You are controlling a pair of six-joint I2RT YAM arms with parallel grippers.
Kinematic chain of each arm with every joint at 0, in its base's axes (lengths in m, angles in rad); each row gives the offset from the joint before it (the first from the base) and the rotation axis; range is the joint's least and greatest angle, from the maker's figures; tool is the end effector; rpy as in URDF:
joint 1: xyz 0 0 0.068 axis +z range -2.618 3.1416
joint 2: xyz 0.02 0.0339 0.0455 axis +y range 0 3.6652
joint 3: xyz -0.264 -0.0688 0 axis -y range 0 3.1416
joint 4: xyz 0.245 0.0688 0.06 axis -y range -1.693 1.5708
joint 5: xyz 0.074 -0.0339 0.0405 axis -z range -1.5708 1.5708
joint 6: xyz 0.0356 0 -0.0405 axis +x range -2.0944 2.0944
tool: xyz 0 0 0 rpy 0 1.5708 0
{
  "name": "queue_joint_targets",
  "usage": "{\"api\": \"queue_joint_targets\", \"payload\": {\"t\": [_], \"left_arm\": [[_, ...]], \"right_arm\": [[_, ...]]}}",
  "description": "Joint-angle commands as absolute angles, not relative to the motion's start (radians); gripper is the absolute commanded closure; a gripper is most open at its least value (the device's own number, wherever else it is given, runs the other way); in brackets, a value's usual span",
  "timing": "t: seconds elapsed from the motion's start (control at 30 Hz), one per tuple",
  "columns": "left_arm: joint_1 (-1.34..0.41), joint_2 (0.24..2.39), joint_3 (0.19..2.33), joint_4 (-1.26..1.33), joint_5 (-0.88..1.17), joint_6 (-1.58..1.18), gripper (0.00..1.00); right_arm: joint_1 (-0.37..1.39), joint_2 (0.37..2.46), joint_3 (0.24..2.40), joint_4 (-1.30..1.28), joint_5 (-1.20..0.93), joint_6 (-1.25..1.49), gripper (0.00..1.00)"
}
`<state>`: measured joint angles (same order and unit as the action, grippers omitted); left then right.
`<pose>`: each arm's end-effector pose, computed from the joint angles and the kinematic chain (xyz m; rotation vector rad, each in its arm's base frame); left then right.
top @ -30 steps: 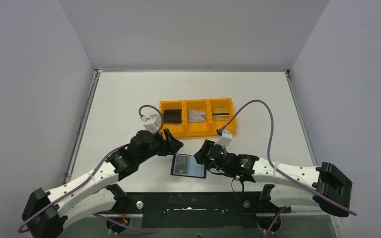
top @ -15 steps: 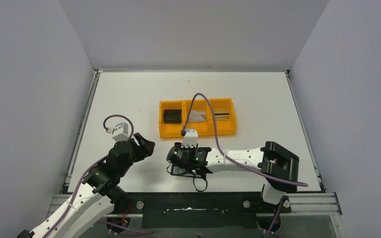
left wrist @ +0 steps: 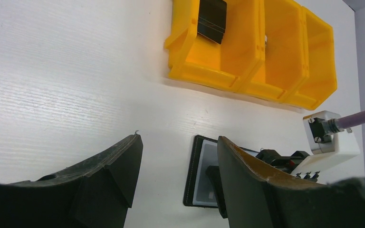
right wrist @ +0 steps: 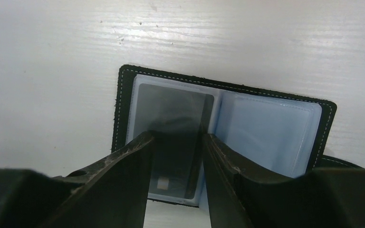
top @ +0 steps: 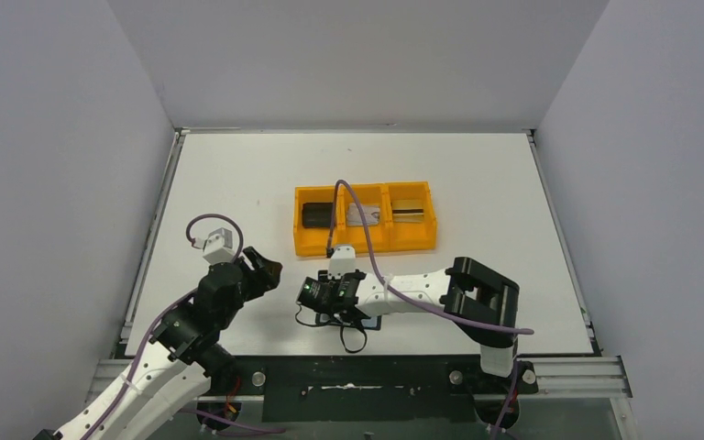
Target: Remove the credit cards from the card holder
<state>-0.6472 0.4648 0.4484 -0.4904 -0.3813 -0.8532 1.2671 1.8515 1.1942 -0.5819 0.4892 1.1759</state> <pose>0.1066 -0.0639 0.2359 -0.4464 2.0332 -0.5380 0.1230 0.3367 0.1653 -0.0099 2.5690 0.1843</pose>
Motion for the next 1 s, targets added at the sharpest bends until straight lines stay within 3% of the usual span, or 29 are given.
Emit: {"api": "queue_joint_targets", "payload": {"t": [0.0, 0.4, 0.7, 0.97], "left_arm": [[-0.643, 0.46, 0.468, -0.466, -0.393, -0.84, 0.42], [-0.643, 0.471, 0.465, -0.457, -0.384, -0.836, 0.42], [-0.643, 0.501, 0.462, -0.438, -0.355, -0.832, 0.42], [-0.644, 0.546, 0.455, -0.396, -0.298, -0.82, 0.42]], "right_arm": [[1.276, 1.875, 1.231, -0.592, 0.512, 1.184, 0.58], [1.279, 1.89, 1.225, -0.62, 0.528, 1.185, 0.84], [1.279, 1.82, 1.183, -0.534, 0.518, 1.128, 0.89], [1.241, 1.64, 0.968, -0.219, 0.398, 1.065, 0.94]]}}
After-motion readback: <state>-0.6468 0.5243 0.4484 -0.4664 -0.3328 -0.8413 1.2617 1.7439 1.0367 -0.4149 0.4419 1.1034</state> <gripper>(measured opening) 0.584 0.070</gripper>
